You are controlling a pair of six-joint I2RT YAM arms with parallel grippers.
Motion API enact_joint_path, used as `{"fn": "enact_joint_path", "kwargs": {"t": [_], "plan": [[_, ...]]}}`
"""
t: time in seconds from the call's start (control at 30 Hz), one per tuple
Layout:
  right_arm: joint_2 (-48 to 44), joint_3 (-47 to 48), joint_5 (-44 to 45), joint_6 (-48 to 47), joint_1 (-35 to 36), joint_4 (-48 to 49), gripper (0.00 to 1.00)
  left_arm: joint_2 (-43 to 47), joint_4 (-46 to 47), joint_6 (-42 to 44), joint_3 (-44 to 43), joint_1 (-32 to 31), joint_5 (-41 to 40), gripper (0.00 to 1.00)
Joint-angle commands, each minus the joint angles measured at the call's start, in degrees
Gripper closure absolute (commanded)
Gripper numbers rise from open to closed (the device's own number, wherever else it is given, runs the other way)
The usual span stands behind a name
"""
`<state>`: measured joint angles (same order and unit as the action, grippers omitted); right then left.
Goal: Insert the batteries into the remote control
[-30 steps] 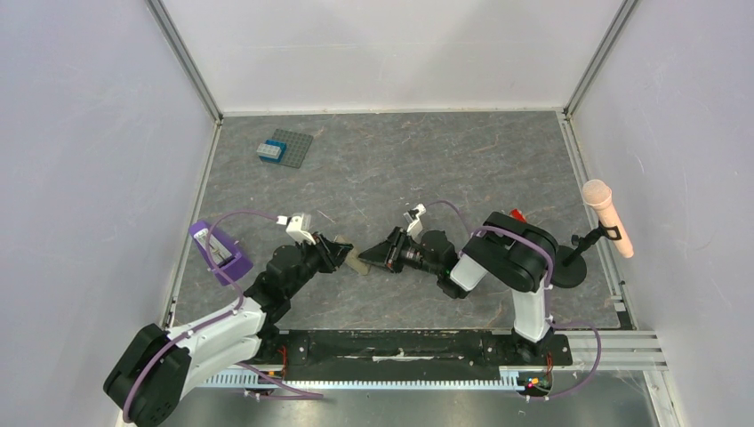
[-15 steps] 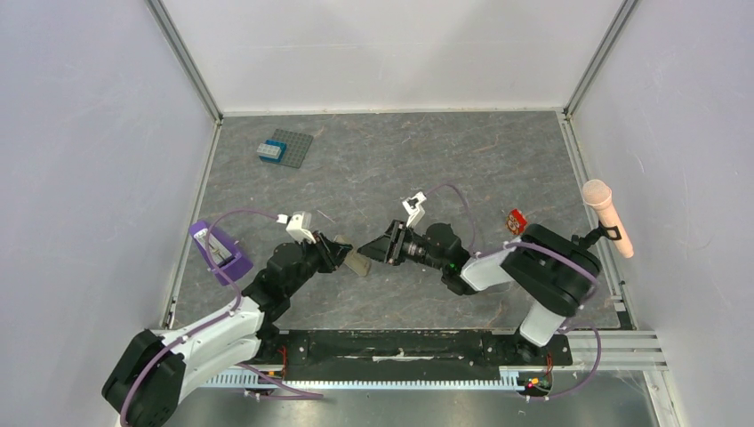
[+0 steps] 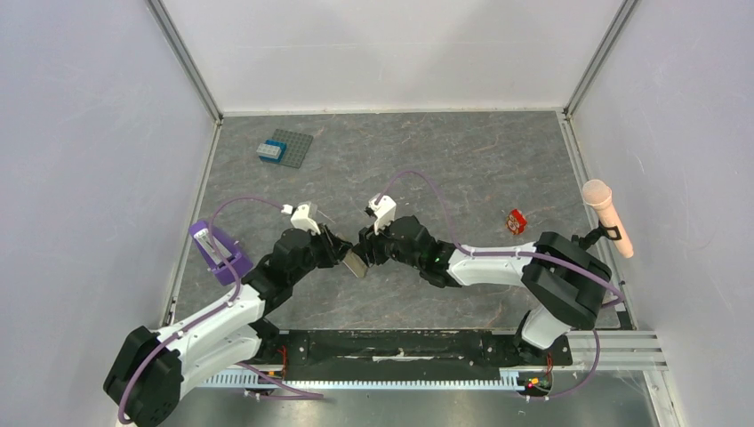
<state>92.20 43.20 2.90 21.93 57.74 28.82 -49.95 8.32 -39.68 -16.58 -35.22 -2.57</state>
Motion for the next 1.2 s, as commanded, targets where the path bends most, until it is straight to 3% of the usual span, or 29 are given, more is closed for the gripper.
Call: {"fn": "enact_joint_path", "kwargs": {"t": [0.0, 0.6, 1.17], "plan": [[1.4, 3.4, 4.6, -6.2, 1.0, -4.7, 0.5, -1.3, -3.1, 2.7, -2.3, -0.3, -0.8, 0.98], [1.2, 3.6, 2.5, -5.5, 3.4, -3.9, 0.41, -1.6, -3.0, 2.8, -2.3, -0.7, -1.0, 0.98], [0.2, 3.1, 0.8, -5.3, 3.8, -3.3, 0.4, -2.3, -2.6, 3.0, -2.2, -0.9, -1.3, 0.98]]}}
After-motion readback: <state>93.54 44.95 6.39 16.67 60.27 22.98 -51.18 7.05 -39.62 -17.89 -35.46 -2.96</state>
